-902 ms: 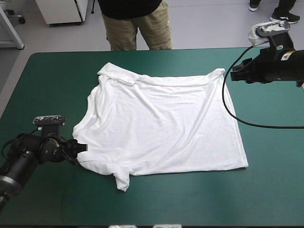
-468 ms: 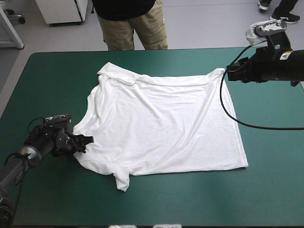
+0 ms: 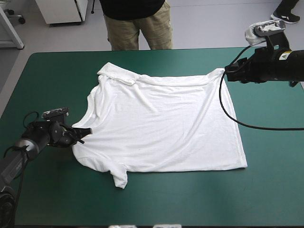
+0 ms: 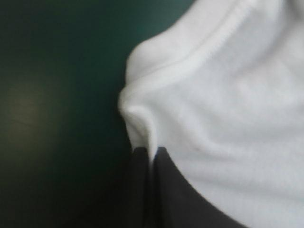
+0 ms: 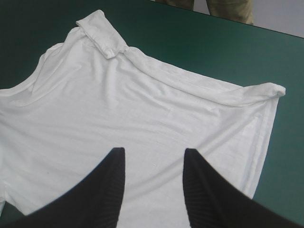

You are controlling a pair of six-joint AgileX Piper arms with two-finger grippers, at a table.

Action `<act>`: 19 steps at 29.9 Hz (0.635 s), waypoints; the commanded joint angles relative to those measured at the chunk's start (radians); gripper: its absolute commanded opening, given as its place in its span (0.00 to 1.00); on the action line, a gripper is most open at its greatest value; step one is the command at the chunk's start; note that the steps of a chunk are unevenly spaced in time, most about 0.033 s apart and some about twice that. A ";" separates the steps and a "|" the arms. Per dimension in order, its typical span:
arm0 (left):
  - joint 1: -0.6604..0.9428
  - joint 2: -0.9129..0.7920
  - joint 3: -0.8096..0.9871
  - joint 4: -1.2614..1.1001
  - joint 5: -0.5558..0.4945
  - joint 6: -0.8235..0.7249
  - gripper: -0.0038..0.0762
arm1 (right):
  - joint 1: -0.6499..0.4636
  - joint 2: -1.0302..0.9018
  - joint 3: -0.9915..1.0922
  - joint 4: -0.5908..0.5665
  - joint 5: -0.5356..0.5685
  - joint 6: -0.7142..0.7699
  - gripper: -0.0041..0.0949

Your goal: Fold the cloth

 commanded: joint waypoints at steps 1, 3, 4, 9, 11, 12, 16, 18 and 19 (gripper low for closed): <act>0.108 -0.024 -0.091 0.045 -0.015 0.028 0.05 | -0.007 -0.033 -0.024 0.046 -0.060 -0.016 0.42; 0.187 -0.008 -0.143 0.049 -0.031 0.097 0.05 | -0.007 -0.033 -0.024 0.046 -0.068 -0.017 0.42; 0.226 0.007 -0.174 0.049 -0.031 0.129 0.05 | -0.007 -0.033 -0.024 0.048 -0.070 -0.021 0.42; 0.366 0.119 -0.338 0.045 -0.038 0.173 0.05 | -0.007 -0.033 -0.024 0.054 -0.077 -0.028 0.42; 0.405 0.178 -0.430 0.046 -0.051 0.244 0.05 | -0.007 -0.033 -0.024 0.054 -0.081 -0.028 0.42; 0.422 0.214 -0.482 0.046 -0.057 0.279 0.05 | -0.007 -0.033 -0.024 0.054 -0.081 -0.028 0.42; 0.477 0.356 -0.716 0.063 -0.045 0.270 0.05 | -0.007 -0.033 -0.024 0.054 -0.081 -0.028 0.42; 0.489 0.435 -0.838 0.067 -0.006 0.270 0.05 | -0.007 -0.033 -0.024 0.054 -0.081 -0.028 0.42; 0.494 0.460 -0.885 0.079 0.011 0.270 0.05 | -0.007 -0.034 -0.024 0.054 -0.084 -0.028 0.42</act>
